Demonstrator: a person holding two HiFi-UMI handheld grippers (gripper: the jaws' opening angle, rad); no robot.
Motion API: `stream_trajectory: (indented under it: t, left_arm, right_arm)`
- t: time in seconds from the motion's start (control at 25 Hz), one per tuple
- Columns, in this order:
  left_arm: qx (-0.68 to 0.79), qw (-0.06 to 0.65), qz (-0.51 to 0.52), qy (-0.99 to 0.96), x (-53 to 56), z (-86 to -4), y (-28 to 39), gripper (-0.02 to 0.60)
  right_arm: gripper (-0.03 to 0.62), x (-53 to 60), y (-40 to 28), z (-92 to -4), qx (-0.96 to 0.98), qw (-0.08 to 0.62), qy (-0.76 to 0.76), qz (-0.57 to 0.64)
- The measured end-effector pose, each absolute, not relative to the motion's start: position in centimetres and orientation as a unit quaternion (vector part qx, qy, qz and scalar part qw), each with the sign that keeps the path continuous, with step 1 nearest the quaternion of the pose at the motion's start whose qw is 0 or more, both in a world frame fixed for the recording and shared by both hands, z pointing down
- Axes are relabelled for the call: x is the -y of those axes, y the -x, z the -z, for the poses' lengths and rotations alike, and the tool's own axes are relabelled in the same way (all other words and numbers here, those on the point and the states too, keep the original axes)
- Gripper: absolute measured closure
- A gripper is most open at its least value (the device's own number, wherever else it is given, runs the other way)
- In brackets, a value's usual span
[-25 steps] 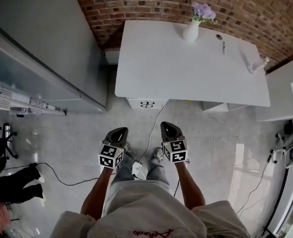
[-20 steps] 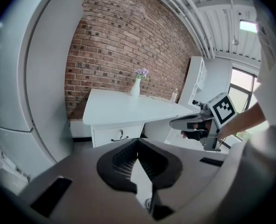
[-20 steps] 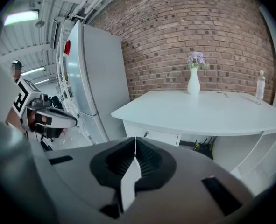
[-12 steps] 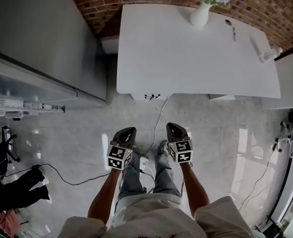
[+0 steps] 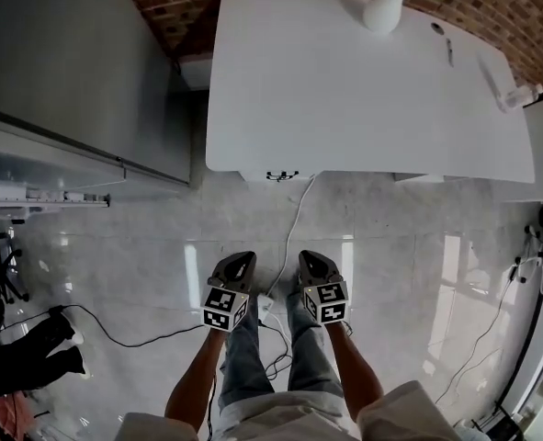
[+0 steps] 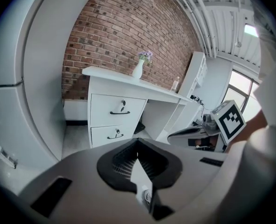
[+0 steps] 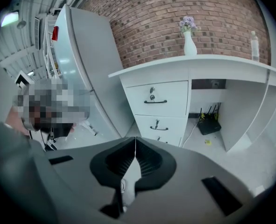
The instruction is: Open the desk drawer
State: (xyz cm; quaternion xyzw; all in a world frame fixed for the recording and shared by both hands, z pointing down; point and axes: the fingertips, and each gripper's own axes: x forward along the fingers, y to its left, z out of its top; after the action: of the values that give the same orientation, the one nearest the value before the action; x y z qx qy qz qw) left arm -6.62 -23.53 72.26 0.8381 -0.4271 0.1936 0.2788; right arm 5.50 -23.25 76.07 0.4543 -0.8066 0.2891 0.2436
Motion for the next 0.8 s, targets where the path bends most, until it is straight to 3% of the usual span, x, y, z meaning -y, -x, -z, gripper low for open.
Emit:
stream_trajectory:
  t: [0.44, 0.56, 0.68, 0.8]
  left_arm:
    - [0.445, 0.301, -0.193, -0.821, 22.7, -78.7, 5.5, 0.571]
    - [0.443, 0.299, -0.194, -0.823, 23.0, -78.9, 5.5, 0.571]
    - [0.444, 0.289, -0.194, -0.825, 23.3, -78.3, 5.6, 0.571]
    - [0.452, 0.275, -0.188, -0.827, 24.0, -77.5, 5.8, 0.571]
  right_arm:
    - [0.576, 21.6, -7.9, -82.2, 0.795, 0.255, -0.457, -0.307]
    - [0.576, 22.1, -7.9, -82.9, 0.791, 0.23, -0.462, -0.328]
    - [0.571, 22.9, -7.7, -82.2, 0.758, 0.079, -0.459, -0.457]
    - [0.434, 24.6, -8.2, -81.6, 0.653, -0.18, -0.422, -0.602]
